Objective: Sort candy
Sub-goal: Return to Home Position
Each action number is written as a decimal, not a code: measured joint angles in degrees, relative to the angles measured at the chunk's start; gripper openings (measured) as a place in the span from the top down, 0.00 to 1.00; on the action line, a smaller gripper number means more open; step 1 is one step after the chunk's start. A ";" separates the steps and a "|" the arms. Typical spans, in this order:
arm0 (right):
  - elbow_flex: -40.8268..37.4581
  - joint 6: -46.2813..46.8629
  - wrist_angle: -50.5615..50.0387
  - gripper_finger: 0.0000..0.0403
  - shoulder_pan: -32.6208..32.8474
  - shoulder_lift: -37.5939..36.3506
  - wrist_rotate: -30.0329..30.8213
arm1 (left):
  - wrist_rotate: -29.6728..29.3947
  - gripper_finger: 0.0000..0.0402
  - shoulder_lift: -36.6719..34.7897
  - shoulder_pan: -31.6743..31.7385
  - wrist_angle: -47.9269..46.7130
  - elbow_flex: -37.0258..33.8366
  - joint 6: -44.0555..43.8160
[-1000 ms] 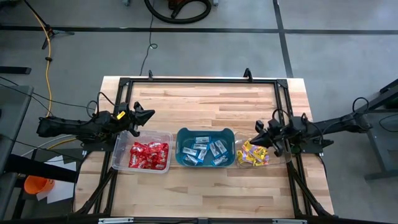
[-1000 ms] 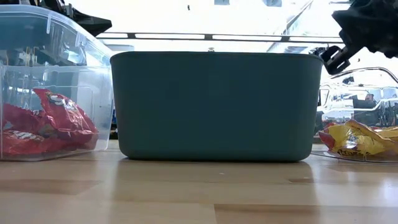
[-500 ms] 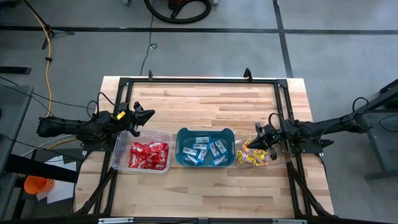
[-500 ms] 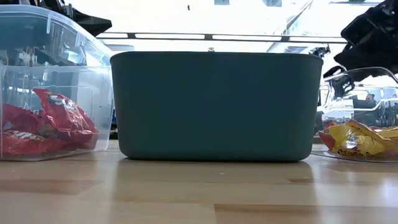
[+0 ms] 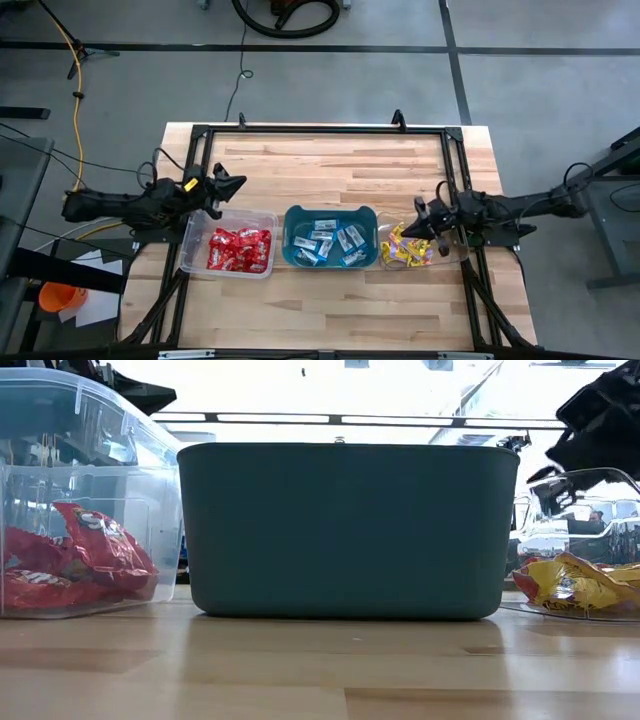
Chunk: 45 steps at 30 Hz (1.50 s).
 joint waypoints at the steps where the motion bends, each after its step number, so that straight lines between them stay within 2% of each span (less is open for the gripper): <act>1: 0.00 0.00 0.00 1.00 0.00 -1.53 0.02 | 0.02 1.00 -1.11 0.00 -0.75 0.00 0.00; 6: 0.00 -0.01 0.01 1.00 0.00 -9.90 0.02 | 0.31 1.00 -6.31 0.04 -6.36 0.04 0.00; 12: 0.00 0.00 2.61 1.00 0.00 -10.17 -0.28 | 0.49 1.00 -11.16 0.05 -16.06 0.08 -0.01; 19: 0.00 0.00 2.32 1.00 0.02 -10.17 -0.29 | 0.71 1.00 -11.10 -0.15 -27.88 0.07 -0.02; 45: 0.00 0.00 2.27 1.00 0.02 -9.46 -0.42 | 1.09 1.00 -10.89 -0.17 -27.75 0.04 0.00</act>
